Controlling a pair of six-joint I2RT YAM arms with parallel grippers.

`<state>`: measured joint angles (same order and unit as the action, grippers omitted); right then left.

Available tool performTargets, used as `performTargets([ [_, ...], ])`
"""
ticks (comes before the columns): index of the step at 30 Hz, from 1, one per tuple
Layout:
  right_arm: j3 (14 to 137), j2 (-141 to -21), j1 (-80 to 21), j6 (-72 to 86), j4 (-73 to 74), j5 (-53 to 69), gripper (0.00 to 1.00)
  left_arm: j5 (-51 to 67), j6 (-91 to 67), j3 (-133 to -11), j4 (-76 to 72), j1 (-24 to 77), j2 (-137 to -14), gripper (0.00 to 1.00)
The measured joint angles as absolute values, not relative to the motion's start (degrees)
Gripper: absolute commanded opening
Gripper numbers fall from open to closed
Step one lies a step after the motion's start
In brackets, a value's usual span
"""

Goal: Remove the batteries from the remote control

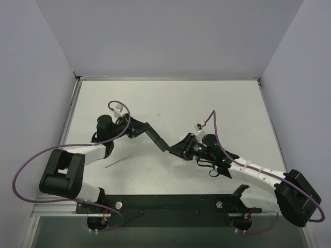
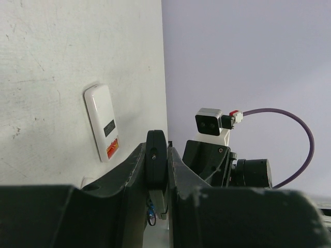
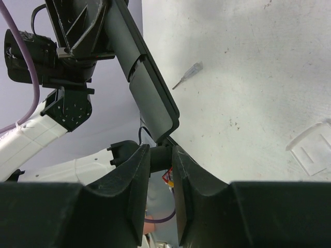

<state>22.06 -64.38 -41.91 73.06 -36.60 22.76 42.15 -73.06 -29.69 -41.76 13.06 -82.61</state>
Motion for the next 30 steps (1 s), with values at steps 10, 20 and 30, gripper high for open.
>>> performTargets([
  [10,22.1,-64.4,-41.9,73.3,-36.3,22.7,0.64,42.0,-73.1,-29.5,-41.9,13.0,-82.8,0.00],
  [20,25.2,-68.4,-41.6,73.3,-34.9,22.8,0.69,42.1,-73.1,-29.3,-41.9,13.5,-82.8,0.00],
  [30,29.7,-73.8,-41.6,73.4,-35.6,23.6,0.64,42.7,-73.3,-28.6,-42.3,14.5,-82.5,0.00],
])
